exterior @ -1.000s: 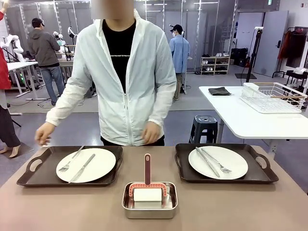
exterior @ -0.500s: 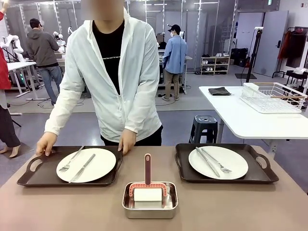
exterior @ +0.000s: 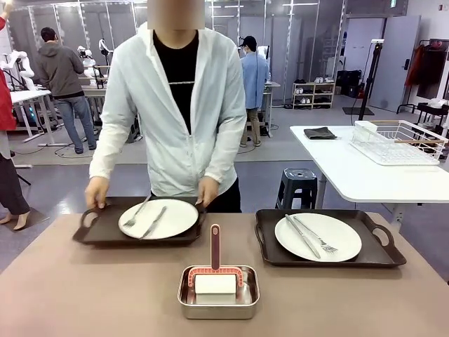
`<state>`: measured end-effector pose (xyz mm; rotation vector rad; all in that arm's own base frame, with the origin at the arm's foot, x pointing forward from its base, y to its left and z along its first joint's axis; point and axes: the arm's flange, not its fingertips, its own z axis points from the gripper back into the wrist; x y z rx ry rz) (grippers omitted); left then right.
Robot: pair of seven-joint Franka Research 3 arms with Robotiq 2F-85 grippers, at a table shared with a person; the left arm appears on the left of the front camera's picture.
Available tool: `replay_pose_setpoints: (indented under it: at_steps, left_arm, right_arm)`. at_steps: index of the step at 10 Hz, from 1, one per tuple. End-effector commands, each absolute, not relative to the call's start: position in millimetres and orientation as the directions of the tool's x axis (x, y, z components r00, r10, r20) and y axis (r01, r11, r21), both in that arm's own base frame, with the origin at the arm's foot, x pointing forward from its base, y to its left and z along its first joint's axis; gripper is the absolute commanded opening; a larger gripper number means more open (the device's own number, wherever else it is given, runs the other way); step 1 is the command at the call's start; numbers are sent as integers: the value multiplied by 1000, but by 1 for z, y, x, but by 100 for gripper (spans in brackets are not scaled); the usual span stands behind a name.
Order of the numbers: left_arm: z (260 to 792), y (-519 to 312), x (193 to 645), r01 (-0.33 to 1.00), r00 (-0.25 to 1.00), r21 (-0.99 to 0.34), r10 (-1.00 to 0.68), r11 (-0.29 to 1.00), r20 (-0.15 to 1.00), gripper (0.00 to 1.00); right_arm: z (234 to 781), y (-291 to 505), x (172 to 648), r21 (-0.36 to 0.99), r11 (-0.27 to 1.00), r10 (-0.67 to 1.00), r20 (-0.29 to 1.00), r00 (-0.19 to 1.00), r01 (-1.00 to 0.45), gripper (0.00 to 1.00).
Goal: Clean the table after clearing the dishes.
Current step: When the left (or right) Handle tray is removed, use the left hand (or right hand) to clean the left (or right) side of the table with the Lint Roller.
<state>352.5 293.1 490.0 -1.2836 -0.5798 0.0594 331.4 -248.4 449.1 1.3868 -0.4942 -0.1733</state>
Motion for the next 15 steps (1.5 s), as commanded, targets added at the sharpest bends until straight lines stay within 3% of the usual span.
replay_pose_setpoints:
  at_steps: [1, 8, 10, 11, 12, 14, 15]
  left_arm:
    - [491, 294, 350, 275, 856, -914, 357, 297, 374, 100]
    - [490, 293, 353, 273, 856, -913, 356, 302, 374, 100]
    - [556, 241, 368, 525, 769, -714, 103, 463, 631, 100]
    - [604, 194, 378, 666, 679, -543, -116, 512, 724, 100]
    - [630, 142, 392, 768, 590, -399, -312, 501, 745, 100]
    - [635, 20, 417, 899, 414, -177, -643, 402, 644, 100]
    - [625, -29, 425, 938, 338, -148, -730, 314, 594, 100]
  right_arm:
    - [451, -250, 329, 967, 183, -399, 236, 886, -176, 100]
    - [451, -250, 329, 967, 183, -399, 236, 886, -176, 100]
    - [451, -250, 329, 967, 183, -399, 236, 886, -176, 100]
    - [451, -250, 329, 967, 183, -399, 236, 886, -176, 100]
    - [451, -250, 329, 967, 183, -399, 236, 886, -176, 100]
    - [451, -250, 329, 967, 183, -399, 236, 886, -176, 100]
    - [451, -250, 329, 967, 183, -399, 236, 886, -176, 100]
